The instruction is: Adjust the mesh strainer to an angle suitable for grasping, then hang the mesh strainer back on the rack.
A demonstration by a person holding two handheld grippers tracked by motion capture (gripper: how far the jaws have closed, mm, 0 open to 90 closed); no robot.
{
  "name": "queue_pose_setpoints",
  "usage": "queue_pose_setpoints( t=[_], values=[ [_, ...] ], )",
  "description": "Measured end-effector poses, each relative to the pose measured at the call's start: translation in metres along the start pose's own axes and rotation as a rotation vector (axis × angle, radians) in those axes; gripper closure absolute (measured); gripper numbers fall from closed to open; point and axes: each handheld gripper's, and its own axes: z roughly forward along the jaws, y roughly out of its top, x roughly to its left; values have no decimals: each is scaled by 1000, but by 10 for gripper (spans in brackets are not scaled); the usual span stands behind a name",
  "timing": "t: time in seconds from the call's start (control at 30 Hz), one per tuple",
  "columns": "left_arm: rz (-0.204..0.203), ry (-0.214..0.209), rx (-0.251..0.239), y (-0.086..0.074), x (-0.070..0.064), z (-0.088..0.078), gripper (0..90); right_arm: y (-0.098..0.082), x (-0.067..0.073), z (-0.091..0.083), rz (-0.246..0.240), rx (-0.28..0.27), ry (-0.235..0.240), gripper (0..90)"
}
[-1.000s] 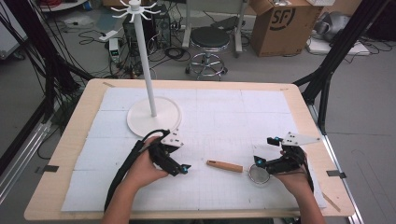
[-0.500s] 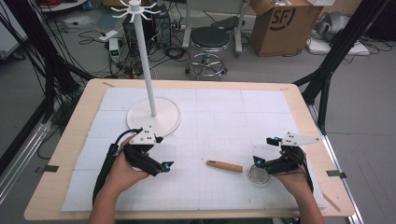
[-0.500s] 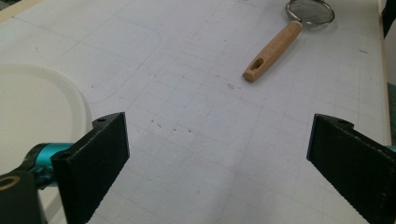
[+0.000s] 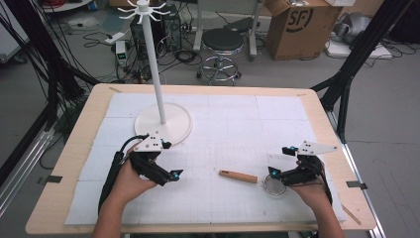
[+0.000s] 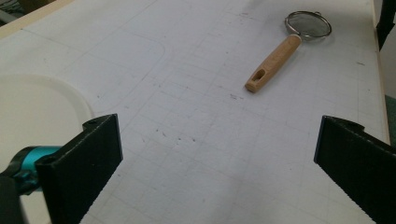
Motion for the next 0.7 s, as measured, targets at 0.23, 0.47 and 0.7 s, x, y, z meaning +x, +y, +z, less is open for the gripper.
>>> queue_pose_setpoints(
  t=[0.23, 0.47, 0.7],
  values=[
    [-7, 3, 2, -3, 3, -5, 16, 0, 3, 2, 0, 20, 12, 5],
    [-13, 17, -7, -9, 6, -12, 16, 1, 6, 7, -13, 47, 27, 5],
    [-18, 26, -20, -12, 4, -21, 16, 5, 15, 20, -62, 139, 52, 9]
  ],
)
